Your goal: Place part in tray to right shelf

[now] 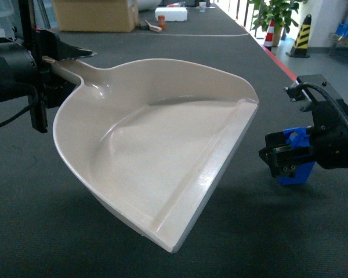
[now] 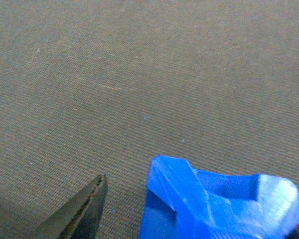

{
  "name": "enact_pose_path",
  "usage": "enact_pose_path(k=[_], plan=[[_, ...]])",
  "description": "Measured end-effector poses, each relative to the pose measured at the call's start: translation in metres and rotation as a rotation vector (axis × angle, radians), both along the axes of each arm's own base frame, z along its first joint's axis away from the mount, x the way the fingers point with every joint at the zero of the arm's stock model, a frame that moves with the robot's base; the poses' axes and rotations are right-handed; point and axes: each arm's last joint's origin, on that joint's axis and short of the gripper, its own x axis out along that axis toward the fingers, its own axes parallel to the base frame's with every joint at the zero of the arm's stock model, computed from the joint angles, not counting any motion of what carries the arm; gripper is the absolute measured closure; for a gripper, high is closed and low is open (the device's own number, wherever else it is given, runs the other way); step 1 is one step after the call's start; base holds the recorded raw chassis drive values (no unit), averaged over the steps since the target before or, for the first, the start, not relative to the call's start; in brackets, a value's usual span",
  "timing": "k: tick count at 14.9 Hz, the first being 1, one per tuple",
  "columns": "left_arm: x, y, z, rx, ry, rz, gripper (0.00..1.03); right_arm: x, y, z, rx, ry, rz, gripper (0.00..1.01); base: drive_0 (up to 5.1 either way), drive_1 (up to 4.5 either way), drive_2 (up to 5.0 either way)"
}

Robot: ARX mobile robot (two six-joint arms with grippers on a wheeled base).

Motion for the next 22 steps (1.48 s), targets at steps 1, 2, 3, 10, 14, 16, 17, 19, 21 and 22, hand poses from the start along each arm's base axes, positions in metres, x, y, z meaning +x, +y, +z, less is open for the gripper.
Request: enact_pose_path(k=[1,2,3,10,14,16,17,19,21,22], plan=[[0.000,0.000,0.000,0.000,-0.001,0.001,0.87,-0.001,0.000,0.000,-0.010,-0.019,-0.024,0.26,0.0,0.00,0.0],[0.000,0.000,0.000,0.000,0.000,0.002,0.87,-0.004,-0.004,0.003,-0.015,-0.028,-0.045,0.37,0.0,0.00,0.0],[0.000,0.000,0.000,0.000,0.000,0.001,0.87,-0.012,-0.011,0.008,-0.014,-0.027,-0.072,0.48,0.0,0.00,0.0],[0.000,0.000,0.000,0.000,0.000,-0.001,0.87,-0.092,0.040,0.177,0.279,-0.439,0.174,0.55,0.0,0.00,0.0],[0.000,0.000,0.000,0.000,0.000,0.000,0.87,-0.067,0.135,0.109,0.314,-0.196,0.213,0.53,0.0,0.00,0.0],[0.000,0.000,0.000,0.005,-0.001,-0.001,0.87,-0.066,0.141,0.103,0.325,-0.214,0.206,0.32,0.0,0.00,0.0],[0.000,0.001,0.000,0.005,-0.002,0.003,0.87,-0.069,0.132,0.116,0.341,-0.279,0.175,0.19,0.0,0.00,0.0],[0.000,0.000,0.000,0.005,-0.002,0.001,0.87,-0.091,0.109,0.146,0.378,-0.385,0.146,0.01,0.0,0.00,0.0],[0.000,0.000,0.000,0.005,-0.001,0.000,0.87,-0.129,0.086,0.184,0.463,-0.486,0.148,0.03,0.0,0.00,0.0],[0.000,0.000,0.000,0.005,-0.002,0.000,0.87,-0.163,0.076,0.208,0.611,-0.531,0.229,0.03,0.0,0.00,0.0]])
